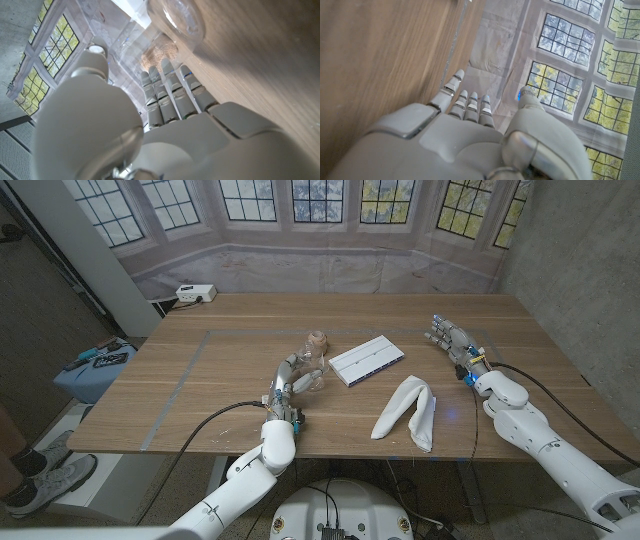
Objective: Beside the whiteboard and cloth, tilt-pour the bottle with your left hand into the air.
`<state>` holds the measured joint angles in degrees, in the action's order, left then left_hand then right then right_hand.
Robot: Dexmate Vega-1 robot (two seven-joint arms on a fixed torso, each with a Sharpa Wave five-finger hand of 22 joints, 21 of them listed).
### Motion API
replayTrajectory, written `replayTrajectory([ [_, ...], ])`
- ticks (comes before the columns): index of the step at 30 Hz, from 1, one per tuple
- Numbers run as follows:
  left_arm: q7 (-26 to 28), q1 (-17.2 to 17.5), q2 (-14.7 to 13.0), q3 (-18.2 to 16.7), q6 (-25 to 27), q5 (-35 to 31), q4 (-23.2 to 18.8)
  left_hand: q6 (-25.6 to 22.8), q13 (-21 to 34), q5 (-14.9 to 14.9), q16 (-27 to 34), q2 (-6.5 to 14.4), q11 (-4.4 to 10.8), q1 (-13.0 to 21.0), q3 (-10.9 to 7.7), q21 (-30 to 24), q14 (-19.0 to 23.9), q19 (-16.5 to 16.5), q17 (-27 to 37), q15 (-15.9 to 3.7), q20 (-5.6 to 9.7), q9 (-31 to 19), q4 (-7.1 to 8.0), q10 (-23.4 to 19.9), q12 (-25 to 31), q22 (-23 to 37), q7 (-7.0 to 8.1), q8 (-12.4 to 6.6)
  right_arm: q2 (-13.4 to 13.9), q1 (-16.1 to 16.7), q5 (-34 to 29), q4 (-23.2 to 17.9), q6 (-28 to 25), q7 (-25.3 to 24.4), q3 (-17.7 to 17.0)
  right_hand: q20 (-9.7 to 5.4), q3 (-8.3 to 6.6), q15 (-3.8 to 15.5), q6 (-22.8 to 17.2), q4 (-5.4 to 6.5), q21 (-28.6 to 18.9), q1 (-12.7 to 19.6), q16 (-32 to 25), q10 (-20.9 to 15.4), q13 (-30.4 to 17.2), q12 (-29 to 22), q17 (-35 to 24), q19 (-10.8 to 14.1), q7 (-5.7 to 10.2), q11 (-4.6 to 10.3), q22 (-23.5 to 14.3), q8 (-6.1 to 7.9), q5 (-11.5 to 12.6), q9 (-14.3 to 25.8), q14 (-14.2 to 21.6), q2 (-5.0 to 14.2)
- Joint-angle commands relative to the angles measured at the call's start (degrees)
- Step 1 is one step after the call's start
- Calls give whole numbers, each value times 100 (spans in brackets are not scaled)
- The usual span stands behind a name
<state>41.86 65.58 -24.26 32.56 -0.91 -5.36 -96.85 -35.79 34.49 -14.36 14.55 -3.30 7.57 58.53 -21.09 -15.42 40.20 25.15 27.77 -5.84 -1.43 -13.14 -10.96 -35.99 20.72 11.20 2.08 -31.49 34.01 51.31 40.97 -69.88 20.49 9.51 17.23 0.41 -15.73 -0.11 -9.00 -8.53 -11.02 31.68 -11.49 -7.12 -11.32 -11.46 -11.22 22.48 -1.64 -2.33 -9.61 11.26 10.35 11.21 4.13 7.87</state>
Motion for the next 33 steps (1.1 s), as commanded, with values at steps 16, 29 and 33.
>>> replayTrajectory([
  [16, -175, -63, -63, -22, -33, 187, 38, 262, -191, 121, -252, 719, -111, -444, -239, 43, -292, -142, -153, 204, -110, 148, 311, 404, -290, 40, 362, 108, -63, -166, -40, 147, -86, 23, 72, 13, -31, -1, -64, -4, -3, 50, -35, -55, -28, -12, -4, 55, 27, -9, -17, 34, 47, 11, 45, 7],
  [29, -238, -42, -113, -68, -64, 277, 34, 599, -340, 179, -344, 657, -232, -630, -238, 63, -461, -231, -354, 284, -149, 214, 334, 615, -493, 52, 520, 417, -99, -239, -77, 206, -97, 8, 107, 56, -31, -5, -72, -5, -10, 53, -37, -55, -28, -12, -3, 79, 24, -25, -17, 35, 47, 11, 53, 4],
  [33, -264, -48, -121, -70, -78, 298, 45, 787, -417, 200, -371, 637, -369, -674, -257, 65, -563, -256, -457, 364, -161, 236, 316, 707, -586, 57, 614, 591, -94, -242, -90, 196, -116, -15, 113, 66, -31, -5, -74, -5, -8, 54, -36, -56, -28, -13, -4, 78, 26, -17, -17, 34, 47, 11, 51, 4],
])
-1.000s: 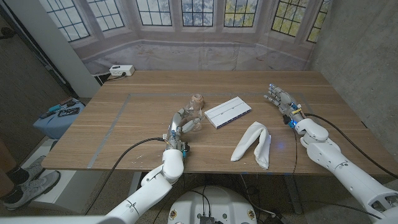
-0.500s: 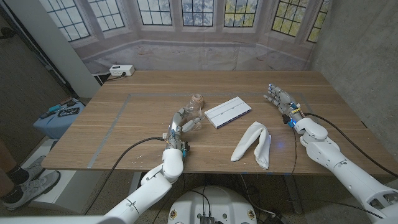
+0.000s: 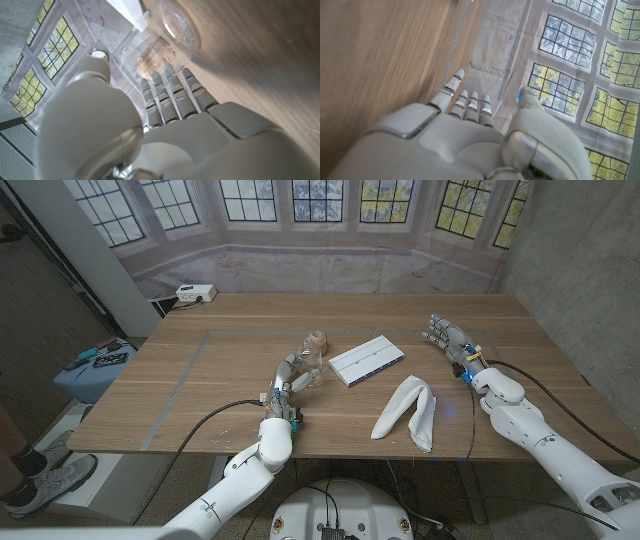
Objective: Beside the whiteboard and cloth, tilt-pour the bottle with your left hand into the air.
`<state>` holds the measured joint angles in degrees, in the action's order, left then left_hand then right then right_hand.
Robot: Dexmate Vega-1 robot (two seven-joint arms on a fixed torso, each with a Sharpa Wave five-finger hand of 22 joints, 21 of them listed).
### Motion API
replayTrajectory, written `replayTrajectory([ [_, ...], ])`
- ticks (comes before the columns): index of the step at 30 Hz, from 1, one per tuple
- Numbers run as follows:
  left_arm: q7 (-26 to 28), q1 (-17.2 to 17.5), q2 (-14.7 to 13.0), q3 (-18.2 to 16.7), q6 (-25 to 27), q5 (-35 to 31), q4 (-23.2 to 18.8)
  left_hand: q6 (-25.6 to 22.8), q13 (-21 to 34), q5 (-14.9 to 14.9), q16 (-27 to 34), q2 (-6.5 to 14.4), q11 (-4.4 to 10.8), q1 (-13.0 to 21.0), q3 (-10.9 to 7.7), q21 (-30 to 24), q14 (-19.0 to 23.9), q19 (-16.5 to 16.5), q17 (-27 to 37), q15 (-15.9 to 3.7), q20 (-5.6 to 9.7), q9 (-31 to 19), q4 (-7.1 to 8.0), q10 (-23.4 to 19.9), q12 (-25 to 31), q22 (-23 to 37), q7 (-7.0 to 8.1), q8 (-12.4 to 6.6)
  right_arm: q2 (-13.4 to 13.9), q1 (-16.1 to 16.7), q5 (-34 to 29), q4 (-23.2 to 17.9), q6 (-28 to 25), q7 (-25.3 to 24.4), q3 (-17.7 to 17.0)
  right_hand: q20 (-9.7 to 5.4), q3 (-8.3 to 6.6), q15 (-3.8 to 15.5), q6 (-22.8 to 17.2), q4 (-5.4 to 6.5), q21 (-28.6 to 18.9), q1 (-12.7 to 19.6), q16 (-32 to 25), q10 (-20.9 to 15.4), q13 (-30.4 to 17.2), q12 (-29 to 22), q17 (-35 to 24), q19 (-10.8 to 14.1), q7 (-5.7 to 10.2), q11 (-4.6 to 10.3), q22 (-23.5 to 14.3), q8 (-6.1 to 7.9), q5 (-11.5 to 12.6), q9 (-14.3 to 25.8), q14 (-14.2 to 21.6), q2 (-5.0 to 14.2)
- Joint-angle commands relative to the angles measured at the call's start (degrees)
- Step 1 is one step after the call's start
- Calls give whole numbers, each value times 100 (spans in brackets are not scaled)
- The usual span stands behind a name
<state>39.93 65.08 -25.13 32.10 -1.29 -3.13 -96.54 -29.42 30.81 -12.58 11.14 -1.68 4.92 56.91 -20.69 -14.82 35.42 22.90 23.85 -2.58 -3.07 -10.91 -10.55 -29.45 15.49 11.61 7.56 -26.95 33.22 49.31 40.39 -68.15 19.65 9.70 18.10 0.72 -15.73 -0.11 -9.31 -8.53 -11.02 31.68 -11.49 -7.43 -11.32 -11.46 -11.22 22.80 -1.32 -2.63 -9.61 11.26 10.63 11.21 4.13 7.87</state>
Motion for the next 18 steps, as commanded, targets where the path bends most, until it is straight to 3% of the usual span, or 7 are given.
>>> replayTrajectory([
  [1, -89, -2, -38, -27, -56, 92, 22, 213, -59, 23, -32, 477, -110, -514, -303, 6, -96, -37, -80, 40, 0, 16, 271, 59, -72, 16, 90, 177, -14, -41, -34, 19, -38, -39, 27, 34, -31, -11, -46, -5, -9, 55, -38, -25, -28, -12, -3, 50, -5, 18, -17, 36, 20, 11, 54, 4],
  [7, -163, -19, -75, -30, -88, 125, 35, 468, -149, 72, -41, 359, -173, -631, -256, 12, -194, -73, -200, 82, -28, 37, 265, 226, -189, 19, 96, 409, -17, -41, -45, 7, -53, -70, 33, 44, -31, -14, -52, -6, -9, 58, -36, -25, -28, -12, -3, 53, 1, 7, -17, 37, 20, 11, 51, 3],
  [18, -253, -35, -115, -37, -127, 174, 49, 532, -223, 140, -34, 247, -229, -784, -177, 31, -267, -133, -281, 107, -35, 45, 295, 271, -239, 21, -21, 540, -9, -27, -63, -36, -87, -123, 41, 52, -31, -12, -58, -6, -8, 60, -37, -33, -29, -15, -3, 59, 0, 12, -17, 36, 21, 11, 55, 1],
])
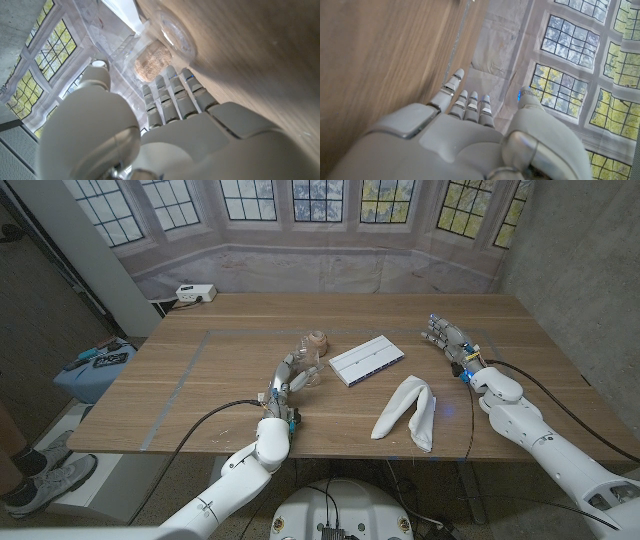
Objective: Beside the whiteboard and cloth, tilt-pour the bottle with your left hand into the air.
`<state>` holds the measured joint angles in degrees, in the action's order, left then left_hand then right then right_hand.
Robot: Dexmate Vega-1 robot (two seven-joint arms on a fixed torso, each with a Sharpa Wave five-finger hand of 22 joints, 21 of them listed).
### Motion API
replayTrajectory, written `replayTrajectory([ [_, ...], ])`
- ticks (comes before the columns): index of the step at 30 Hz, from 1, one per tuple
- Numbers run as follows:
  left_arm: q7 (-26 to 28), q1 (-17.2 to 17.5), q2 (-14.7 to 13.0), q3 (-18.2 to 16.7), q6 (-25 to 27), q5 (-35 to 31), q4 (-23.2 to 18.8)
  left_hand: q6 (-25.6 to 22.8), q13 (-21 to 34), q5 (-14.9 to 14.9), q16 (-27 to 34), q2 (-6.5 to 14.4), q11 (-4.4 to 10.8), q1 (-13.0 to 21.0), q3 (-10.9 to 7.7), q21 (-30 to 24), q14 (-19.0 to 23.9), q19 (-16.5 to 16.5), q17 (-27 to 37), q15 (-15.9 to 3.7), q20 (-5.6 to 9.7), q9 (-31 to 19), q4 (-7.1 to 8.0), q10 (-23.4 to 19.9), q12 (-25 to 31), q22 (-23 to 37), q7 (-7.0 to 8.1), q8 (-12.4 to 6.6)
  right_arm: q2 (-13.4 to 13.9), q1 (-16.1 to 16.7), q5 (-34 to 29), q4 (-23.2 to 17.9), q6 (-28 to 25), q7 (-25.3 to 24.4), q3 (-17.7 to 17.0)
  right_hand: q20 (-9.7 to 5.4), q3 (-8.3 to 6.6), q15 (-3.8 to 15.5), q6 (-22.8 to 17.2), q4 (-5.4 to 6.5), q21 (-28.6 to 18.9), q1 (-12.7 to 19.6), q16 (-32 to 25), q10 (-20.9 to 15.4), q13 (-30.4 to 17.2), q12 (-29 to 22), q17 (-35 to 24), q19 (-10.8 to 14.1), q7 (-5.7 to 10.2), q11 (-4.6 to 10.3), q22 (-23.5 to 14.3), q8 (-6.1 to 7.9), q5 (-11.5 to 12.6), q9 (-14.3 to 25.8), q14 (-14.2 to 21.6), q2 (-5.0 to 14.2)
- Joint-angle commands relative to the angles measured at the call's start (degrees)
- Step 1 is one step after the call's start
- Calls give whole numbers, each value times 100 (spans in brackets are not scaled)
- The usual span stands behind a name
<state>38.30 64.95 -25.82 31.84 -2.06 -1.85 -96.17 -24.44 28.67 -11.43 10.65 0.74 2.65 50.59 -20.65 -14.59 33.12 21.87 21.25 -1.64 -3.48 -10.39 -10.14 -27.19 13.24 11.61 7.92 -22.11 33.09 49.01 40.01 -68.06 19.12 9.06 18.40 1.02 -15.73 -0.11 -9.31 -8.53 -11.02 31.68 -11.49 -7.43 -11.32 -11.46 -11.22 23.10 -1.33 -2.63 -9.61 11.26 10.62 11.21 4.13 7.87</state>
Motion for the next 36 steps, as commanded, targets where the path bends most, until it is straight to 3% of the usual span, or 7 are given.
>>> replayTrajectory([
  [1, -90, -22, -50, -11, -38, 42, 5, 43, -19, 38, 14, -23, 0, -180, -161, 11, -50, -40, -30, 11, 6, -7, 258, 51, -21, 21, -73, 73, 3, 5, -23, -48, -37, -62, 11, 22, -31, -16, -64, -6, -9, 60, -37, -39, -29, -18, -3, 32, 1, -2, -17, 38, 21, 11, 56, 1],
  [7, -161, -26, -125, -20, 37, 33, -71, 165, -91, 98, 32, -212, -8, -257, -61, 22, -93, -76, -112, 21, -14, -5, 218, 100, -61, 21, -217, 230, -12, -6, -28, -42, -34, -72, 17, 29, -31, -15, -66, -5, -8, 60, -37, -44, -29, -19, -3, 35, -3, 4, -17, 37, 21, 11, 55, 1],
  [17, -224, 15, -227, -64, 107, 51, -177, 253, -163, 88, 57, -299, -76, -272, 14, 43, -171, -136, -159, 50, -18, -6, 196, 191, -106, 21, -498, 378, -39, -25, -42, -35, -33, -87, 36, 38, -31, -14, -66, -5, -7, 62, -36, -41, -29, -17, -3, 38, -6, 2, -17, 35, 21, 11, 55, 1],
  [21, -261, 34, -267, -95, 121, 89, -217, 358, -210, 75, 39, -323, -170, -314, 46, 60, -278, -185, -193, 101, -40, -4, 211, 333, -158, 21, -461, 493, -45, -36, -56, -41, -45, -96, 50, 35, -31, -10, -66, -4, -4, 62, -34, -40, -29, -17, -3, 34, 2, 5, -17, 34, 21, 11, 48, 2],
  [25, -304, 51, -305, -119, 138, 128, -247, 423, -294, 58, 25, -362, -419, -341, 67, 62, -374, -200, -264, 144, -52, -1, 211, 560, -231, 21, -442, 619, -44, -39, -72, -65, -70, -126, 61, 37, -31, -8, -66, -3, -3, 61, -34, -42, -29, -17, -4, 32, 0, 15, -17, 33, 21, 11, 48, 3],
  [29, -322, 63, -325, -137, 124, 154, -248, 448, -339, 51, 14, -375, -475, -343, 71, 63, -431, -207, -301, 205, -70, 1, 207, 651, -255, 22, -435, 673, -45, -37, -81, -98, -93, -153, 70, 46, -31, -17, -69, -2, -5, 62, -35, -44, -29, -18, -4, 37, 1, 2, -17, 34, 21, 11, 52, 3],
  [36, -398, 64, -406, -163, 96, 170, -269, 466, -387, 45, 18, -369, -441, -375, 77, 66, -455, -219, -331, 227, -81, 2, 225, 740, -275, 22, -407, 724, -59, -19, -93, -157, -109, -207, 80, 48, -30, -16, -72, -1, -4, 60, -35, -43, -30, -17, -4, 39, 2, 19, -17, 33, 21, 11, 52, 3],
])
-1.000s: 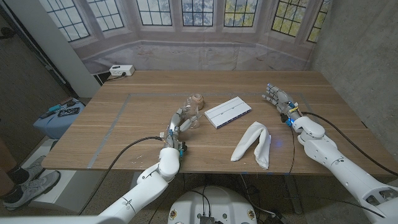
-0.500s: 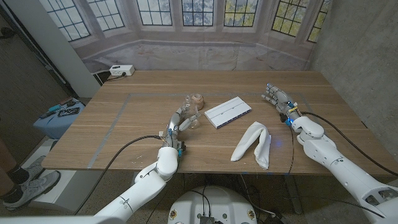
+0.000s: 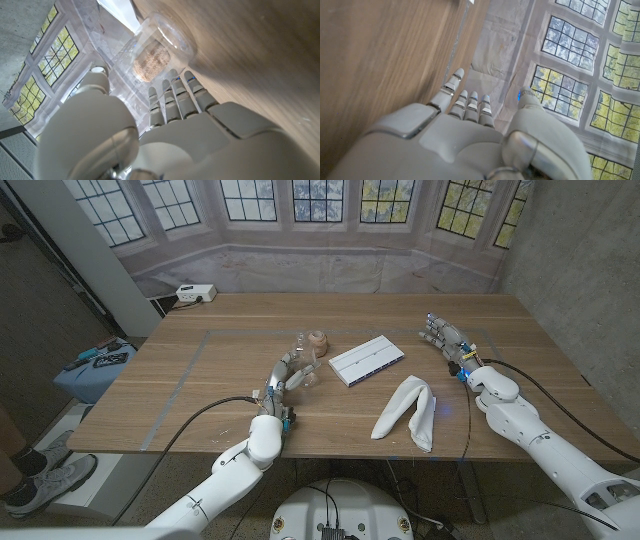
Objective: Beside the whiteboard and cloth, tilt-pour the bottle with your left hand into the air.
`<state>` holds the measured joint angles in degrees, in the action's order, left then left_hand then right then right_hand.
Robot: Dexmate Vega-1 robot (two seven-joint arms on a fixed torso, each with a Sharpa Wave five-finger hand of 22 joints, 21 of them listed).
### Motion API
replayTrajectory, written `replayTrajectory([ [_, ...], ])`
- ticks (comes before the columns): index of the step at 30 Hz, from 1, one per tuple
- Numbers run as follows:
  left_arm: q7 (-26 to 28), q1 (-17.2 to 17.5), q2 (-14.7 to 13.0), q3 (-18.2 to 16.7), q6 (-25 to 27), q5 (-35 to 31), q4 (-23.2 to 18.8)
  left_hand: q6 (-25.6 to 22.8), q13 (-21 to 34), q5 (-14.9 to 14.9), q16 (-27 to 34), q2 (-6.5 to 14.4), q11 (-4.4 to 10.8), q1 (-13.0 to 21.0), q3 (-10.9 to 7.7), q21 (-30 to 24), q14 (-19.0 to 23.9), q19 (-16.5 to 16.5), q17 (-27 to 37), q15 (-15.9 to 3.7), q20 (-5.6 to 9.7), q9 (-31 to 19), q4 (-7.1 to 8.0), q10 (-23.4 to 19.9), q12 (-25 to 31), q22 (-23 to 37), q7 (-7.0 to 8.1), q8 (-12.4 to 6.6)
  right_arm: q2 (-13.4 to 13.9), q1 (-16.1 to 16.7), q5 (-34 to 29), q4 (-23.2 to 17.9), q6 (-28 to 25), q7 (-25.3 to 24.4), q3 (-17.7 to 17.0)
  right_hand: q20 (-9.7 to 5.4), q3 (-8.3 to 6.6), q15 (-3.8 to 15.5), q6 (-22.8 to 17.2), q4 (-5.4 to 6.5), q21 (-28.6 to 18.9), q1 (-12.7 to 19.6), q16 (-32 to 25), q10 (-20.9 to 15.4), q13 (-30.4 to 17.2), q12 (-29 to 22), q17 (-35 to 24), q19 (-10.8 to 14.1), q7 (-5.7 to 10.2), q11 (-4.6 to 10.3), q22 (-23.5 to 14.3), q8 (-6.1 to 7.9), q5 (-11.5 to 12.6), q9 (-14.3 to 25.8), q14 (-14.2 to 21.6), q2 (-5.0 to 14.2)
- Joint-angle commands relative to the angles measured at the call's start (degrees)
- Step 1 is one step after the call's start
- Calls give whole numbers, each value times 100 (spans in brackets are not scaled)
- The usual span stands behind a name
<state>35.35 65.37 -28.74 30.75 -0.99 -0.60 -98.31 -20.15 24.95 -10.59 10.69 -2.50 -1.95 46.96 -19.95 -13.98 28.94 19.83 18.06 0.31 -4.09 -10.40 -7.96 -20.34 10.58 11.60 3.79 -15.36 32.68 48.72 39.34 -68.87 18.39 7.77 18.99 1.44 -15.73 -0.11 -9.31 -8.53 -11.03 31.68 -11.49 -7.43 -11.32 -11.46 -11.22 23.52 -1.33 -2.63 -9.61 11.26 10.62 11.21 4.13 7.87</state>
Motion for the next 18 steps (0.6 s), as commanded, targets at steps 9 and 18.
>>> replayTrajectory([
  [9, -231, 7, -220, -73, -68, 49, -74, 370, -197, -59, -27, -77, 36, -35, 24, 29, -265, -95, -146, 126, -56, 7, -1, 325, -27, 23, 153, 318, -10, 108, -31, -183, 16, -172, -15, 23, -30, -16, -75, -1, -2, 62, -34, -47, -30, -18, -4, -3, 5, 0, -17, 33, 21, 12, 49, 2],
  [18, -314, 19, -277, -83, -123, 58, -109, 558, -359, -69, -84, -148, -54, -50, 72, 69, -658, -226, -317, 359, -101, 4, -11, 537, -17, 26, 136, 454, 2, 227, -25, -282, 67, -225, -41, 27, -30, -12, -78, 0, -2, 63, -34, -48, -30, -18, -4, 1, 6, -14, -17, 32, 21, 12, 48, 2],
])
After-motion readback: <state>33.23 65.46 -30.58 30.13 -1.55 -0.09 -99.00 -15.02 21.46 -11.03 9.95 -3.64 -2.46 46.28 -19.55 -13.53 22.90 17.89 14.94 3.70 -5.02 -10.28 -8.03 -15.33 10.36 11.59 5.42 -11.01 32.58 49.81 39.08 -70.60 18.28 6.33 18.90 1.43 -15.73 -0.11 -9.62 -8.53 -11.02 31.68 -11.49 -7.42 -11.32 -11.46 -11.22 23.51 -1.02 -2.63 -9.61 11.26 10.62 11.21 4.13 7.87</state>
